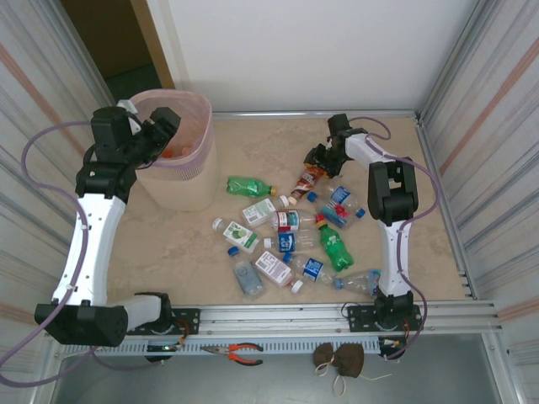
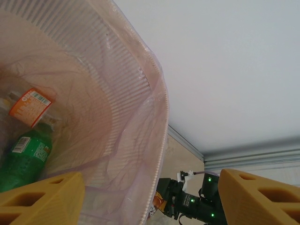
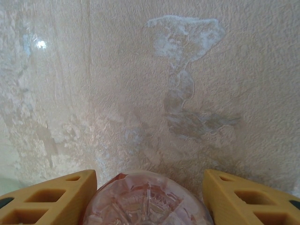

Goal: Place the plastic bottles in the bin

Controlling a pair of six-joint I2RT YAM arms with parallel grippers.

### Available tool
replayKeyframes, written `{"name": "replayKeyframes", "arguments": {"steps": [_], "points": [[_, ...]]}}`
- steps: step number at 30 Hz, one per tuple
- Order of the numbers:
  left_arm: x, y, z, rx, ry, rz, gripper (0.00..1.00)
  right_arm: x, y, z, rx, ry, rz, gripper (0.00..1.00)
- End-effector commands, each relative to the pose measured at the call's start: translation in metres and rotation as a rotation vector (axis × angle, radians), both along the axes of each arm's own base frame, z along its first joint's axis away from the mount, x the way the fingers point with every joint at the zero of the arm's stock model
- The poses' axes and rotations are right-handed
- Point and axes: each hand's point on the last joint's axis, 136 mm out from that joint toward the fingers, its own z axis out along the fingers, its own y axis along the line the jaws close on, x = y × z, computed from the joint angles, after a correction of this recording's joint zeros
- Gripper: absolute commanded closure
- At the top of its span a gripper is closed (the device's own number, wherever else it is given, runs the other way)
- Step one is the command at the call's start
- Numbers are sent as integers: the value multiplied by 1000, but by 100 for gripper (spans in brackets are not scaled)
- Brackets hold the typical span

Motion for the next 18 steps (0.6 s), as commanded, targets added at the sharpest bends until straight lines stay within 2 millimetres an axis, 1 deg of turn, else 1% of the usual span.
{"name": "replayKeyframes", "arguments": {"steps": [1,4,10,13,15,16,18], "points": [[-8,0,6,19,-32,-14,25,7,-6,30,-3,-47,-35,49],[-9,-3,13,33,-65,-44,25,9,-13,53,-7,-96,-46,50],[-14,-21,36,75,-202,-168,26,5,-27,116,-22,-239,-42,50],[-21,-40,54,104,-328,-301,25,-2,-29,151,-28,-322,-23,51],[-32,-62,71,133,-448,-444,25,-10,-27,175,-19,-381,-3,51],[-36,-70,75,147,-485,-491,25,-14,-25,184,-14,-406,5,51],[-42,-85,84,185,-537,-569,25,-25,-21,209,-1,-467,31,52]]}}
